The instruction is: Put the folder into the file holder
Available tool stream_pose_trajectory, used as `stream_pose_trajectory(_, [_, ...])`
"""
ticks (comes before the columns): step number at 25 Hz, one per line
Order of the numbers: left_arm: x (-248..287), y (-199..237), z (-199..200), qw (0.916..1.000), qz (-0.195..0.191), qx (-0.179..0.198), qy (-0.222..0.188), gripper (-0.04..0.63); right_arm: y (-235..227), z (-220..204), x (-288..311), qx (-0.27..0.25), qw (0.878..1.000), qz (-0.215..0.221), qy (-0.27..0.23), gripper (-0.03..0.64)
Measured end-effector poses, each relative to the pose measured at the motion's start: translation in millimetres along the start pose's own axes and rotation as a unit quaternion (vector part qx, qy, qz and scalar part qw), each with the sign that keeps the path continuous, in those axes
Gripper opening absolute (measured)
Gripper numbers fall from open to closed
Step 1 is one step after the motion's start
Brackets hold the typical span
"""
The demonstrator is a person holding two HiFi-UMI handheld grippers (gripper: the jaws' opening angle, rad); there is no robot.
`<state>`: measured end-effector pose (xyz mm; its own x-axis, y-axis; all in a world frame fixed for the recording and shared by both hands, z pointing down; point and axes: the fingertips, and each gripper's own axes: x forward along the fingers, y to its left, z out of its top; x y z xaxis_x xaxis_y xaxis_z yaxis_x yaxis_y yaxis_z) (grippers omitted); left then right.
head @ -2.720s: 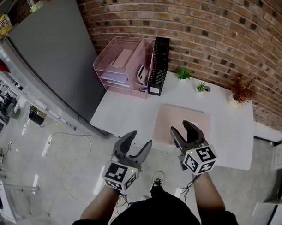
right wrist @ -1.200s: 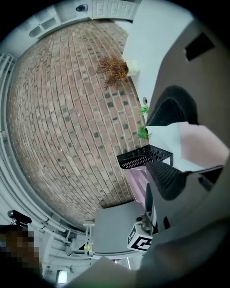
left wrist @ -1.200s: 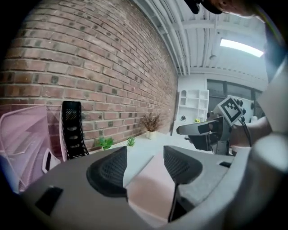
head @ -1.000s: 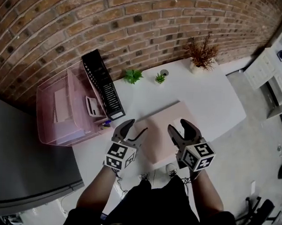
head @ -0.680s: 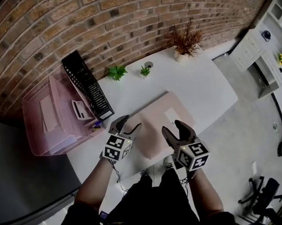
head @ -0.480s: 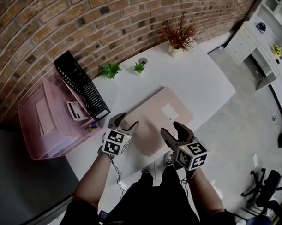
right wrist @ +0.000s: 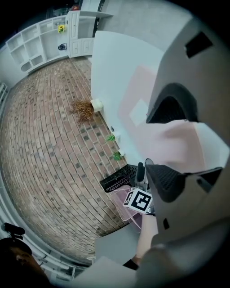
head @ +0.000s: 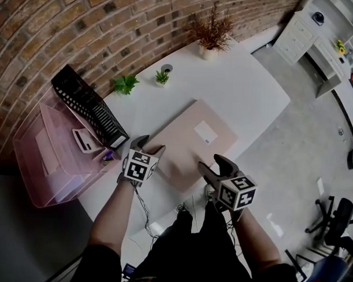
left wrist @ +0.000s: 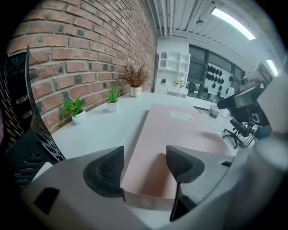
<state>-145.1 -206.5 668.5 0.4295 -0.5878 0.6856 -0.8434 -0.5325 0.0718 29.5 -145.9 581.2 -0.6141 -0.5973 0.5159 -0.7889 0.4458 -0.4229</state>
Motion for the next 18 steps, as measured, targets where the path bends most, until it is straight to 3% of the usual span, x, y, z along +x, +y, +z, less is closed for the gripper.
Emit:
stream_pose_trajectory(7, [2,-7,-9,0.9983,-0.013,-0.057,-0.001,0.281,-18,-25,2,0.050,0.998,-0.020,0.017,0.328])
stream_pose_trajectory(10, [0,-17,-12,0.9980,-0.019,-0.060,-0.003,0.281,-27,-33,1,0.081,0.996,-0.029,0.021,0.343])
stream_pose_trajectory(18, [-4,-48,-19,0.9969,-0.037,-0.070,-0.002,0.279,-57,-43,-8,0.099,0.992,-0.072,0.023,0.365])
